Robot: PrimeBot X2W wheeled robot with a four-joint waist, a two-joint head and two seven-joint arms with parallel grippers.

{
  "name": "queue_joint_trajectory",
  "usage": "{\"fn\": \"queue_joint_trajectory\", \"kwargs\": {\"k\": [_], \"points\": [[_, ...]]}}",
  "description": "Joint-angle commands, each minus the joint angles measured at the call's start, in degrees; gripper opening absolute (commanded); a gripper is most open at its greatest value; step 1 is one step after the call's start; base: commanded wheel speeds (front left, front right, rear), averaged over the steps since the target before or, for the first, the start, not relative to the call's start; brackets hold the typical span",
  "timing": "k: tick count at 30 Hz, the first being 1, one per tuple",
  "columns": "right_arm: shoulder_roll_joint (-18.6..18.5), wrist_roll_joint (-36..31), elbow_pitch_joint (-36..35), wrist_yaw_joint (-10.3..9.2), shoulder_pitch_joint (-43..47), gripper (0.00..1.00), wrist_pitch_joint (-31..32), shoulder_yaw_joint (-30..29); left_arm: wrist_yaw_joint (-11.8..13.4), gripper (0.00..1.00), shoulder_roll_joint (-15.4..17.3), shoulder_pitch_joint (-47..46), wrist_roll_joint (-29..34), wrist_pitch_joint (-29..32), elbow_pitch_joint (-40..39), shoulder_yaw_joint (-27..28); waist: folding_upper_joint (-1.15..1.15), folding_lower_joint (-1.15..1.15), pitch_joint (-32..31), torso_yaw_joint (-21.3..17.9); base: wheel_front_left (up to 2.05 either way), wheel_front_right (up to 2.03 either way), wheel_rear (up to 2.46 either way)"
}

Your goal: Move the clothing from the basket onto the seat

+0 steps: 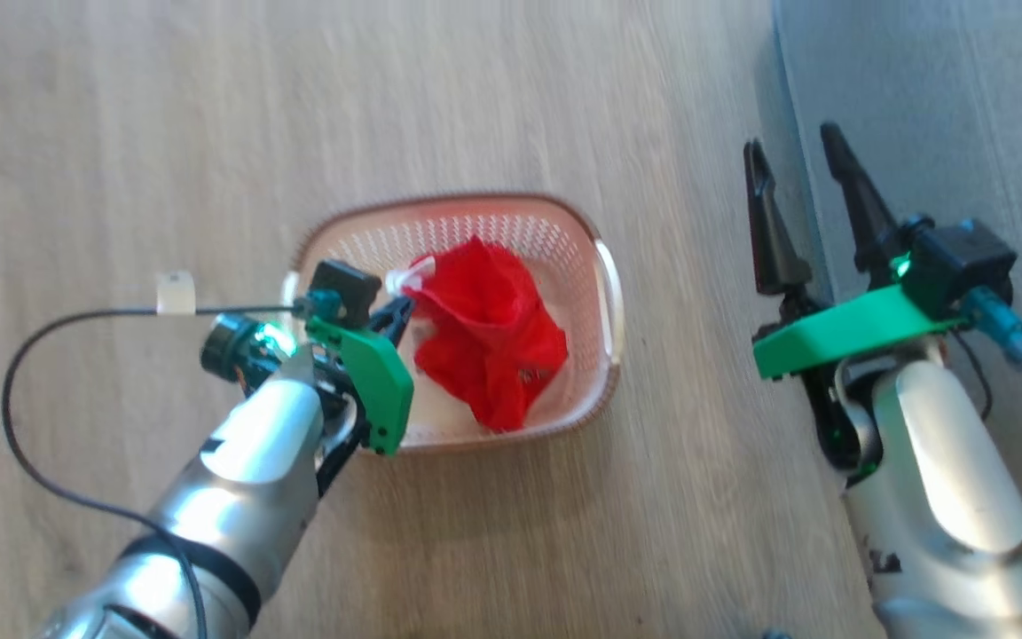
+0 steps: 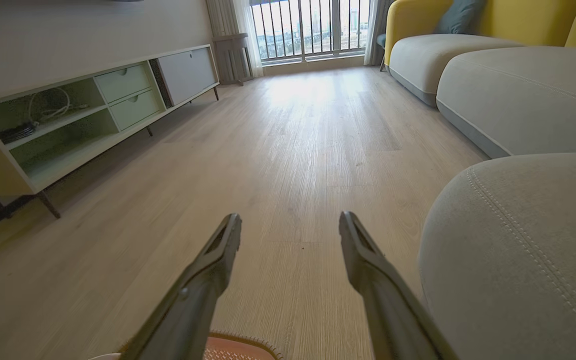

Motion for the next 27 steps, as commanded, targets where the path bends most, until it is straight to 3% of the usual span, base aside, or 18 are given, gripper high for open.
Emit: {"fn": "queue_joint_trajectory", "kwargs": {"k": [1,14,27], "points": [[0.12,-0.47,-1.33,-0.01,1.22,1.0,-0.36,0.84,-0.06,0.0,0.46,0.06,-0.4,-0.74,-1.67,1.61,-0.01,0.01,-5.2,3.64,0.0,0.0,0.0],[0.12,-0.3,1.97,-0.01,7.15,1.0,-0.36,0.29,2.13,0.0,1.21,4.61,1.56,-0.79,-12.36,8.76,-0.01,0.01,-15.99,7.23,0.0,0.0,0.0],[0.12,0.42,3.47,-0.01,9.89,1.0,-0.36,0.85,2.46,0.0,2.15,1.19,4.05,-0.79,-18.9,14.01,-0.01,0.01,-20.64,7.65,0.0,0.0,0.0]]}}
